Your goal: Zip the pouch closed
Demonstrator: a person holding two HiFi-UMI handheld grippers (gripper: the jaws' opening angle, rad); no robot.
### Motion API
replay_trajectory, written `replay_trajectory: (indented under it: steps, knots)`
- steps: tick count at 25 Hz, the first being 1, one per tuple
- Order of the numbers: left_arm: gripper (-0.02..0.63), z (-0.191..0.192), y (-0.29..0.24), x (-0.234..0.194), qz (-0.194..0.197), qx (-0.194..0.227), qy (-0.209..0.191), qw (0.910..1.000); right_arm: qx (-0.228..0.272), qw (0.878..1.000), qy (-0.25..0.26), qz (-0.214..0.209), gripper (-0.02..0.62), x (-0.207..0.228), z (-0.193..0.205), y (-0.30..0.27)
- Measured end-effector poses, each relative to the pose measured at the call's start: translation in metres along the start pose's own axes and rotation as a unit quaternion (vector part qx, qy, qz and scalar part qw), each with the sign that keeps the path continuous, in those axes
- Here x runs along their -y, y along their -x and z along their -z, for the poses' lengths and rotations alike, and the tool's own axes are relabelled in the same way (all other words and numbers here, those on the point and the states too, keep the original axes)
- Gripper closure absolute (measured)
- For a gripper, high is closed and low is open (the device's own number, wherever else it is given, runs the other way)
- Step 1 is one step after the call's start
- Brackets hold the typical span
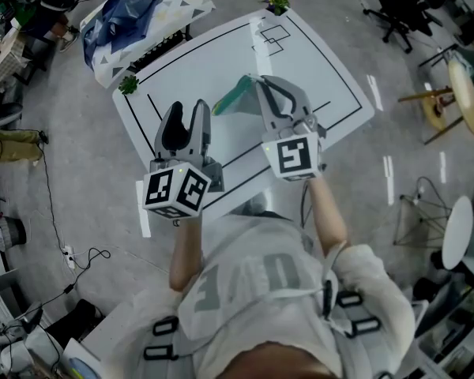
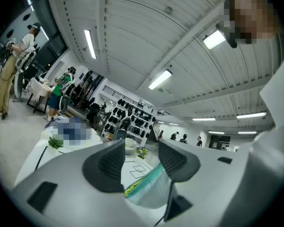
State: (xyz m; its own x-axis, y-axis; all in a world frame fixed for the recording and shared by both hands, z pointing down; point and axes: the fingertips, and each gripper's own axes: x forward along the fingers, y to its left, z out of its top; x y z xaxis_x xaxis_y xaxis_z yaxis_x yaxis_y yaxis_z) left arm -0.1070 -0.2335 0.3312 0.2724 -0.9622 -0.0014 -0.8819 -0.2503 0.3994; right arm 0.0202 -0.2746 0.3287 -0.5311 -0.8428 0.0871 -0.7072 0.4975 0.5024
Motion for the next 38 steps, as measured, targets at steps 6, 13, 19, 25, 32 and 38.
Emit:
replay_trajectory:
  steps: [6,13,19,25,32,38]
  knots:
    - [0.402,0.006,0.002,0.006,0.011,-0.009,0.042,0.999,0.01,1.0,0.0,-0.013,0.581,-0.018,-0.005,0.015]
    - [0.402,0.009,0.002,0.016,0.058,-0.024,0.115,0.9914,0.024,0.999,0.015,-0.034,0.581,-0.037,-0.017,0.024]
    - [0.402,0.005,0.001,0.035,0.121,-0.041,0.261,0.9568,0.041,0.997,0.036,-0.057,0.581,-0.051,-0.029,0.03]
    - [0.403,0.001,0.001,0.051,0.174,-0.043,0.409,0.8948,0.055,0.994,0.059,-0.078,0.581,-0.065,-0.036,0.034]
    - [0.411,-0.002,0.004,0.057,0.202,-0.038,0.484,0.8507,0.06,0.992,0.067,-0.087,0.581,-0.072,-0.038,0.04]
    - [0.499,0.006,0.004,0.054,0.184,-0.052,0.488,0.8513,0.062,0.992,0.067,-0.092,0.581,-0.072,-0.039,0.044]
